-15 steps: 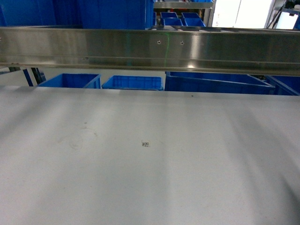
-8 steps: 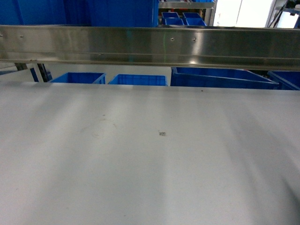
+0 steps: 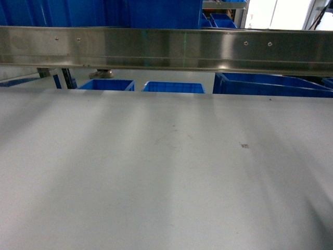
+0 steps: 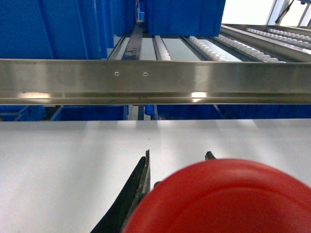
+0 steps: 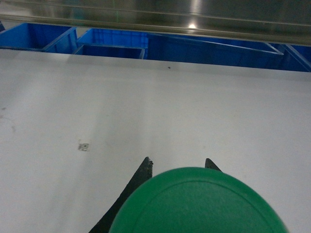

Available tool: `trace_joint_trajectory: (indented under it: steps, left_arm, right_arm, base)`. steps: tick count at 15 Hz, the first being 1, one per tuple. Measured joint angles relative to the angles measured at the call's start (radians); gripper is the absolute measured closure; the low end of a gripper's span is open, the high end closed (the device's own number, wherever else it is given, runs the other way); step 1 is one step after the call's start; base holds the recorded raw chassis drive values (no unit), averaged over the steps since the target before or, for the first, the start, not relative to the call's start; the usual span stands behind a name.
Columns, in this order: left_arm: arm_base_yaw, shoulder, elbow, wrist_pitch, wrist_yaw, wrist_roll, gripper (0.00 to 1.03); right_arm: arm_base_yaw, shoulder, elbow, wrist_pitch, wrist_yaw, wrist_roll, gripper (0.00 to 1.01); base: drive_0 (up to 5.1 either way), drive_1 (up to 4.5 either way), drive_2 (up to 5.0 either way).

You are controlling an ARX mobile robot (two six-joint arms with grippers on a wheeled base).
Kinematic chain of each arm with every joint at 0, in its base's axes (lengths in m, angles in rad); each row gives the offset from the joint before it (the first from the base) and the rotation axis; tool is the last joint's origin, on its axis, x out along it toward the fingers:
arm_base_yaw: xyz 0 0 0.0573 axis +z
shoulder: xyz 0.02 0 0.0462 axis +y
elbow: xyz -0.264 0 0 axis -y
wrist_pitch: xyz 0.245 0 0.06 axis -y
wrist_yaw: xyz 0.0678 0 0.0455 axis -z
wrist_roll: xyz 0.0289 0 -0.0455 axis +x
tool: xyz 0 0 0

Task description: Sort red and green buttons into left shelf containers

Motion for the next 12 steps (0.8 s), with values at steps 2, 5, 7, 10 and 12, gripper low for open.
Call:
trace_joint_trajectory:
  steps: [2,5,7,10,12]
  left_arm:
    - [0.000,0.000,0.000,0.002,0.000,0.000,0.76]
    - [0.000,0.000,0.000,0.001,0.001,0.000,0.76]
    - [0.000,0.000,0.000,0.001,0.000,0.000,0.76]
    - [0.001,0.000,0.000,0.001,0.000,0.000,0.76]
    - [0.001,0.000,0.000,0.001,0.000,0.000,0.76]
  right_arm:
    - [0.000,-0.001,0.000,0.006,0.000,0.000,0.75]
    - [0.000,-0.001,0.000,0.001,0.000,-0.001,0.75]
    - [0.000,-0.002,0.000,0.004,0.000,-0.001,0.75]
    - [0.000,-0.002,0.000,0.002,0.000,-0.001,0.75]
    - [0.000,-0.002,0.000,0.002,0.000,-0.001,0.75]
  base:
    - [-5.0,2.42,2.4]
    - [-4.9,2.57,2.6]
    - [-5.0,2.45,2.4]
    - [-5.0,2.43,2.4]
    - [-5.0,2.43,2.4]
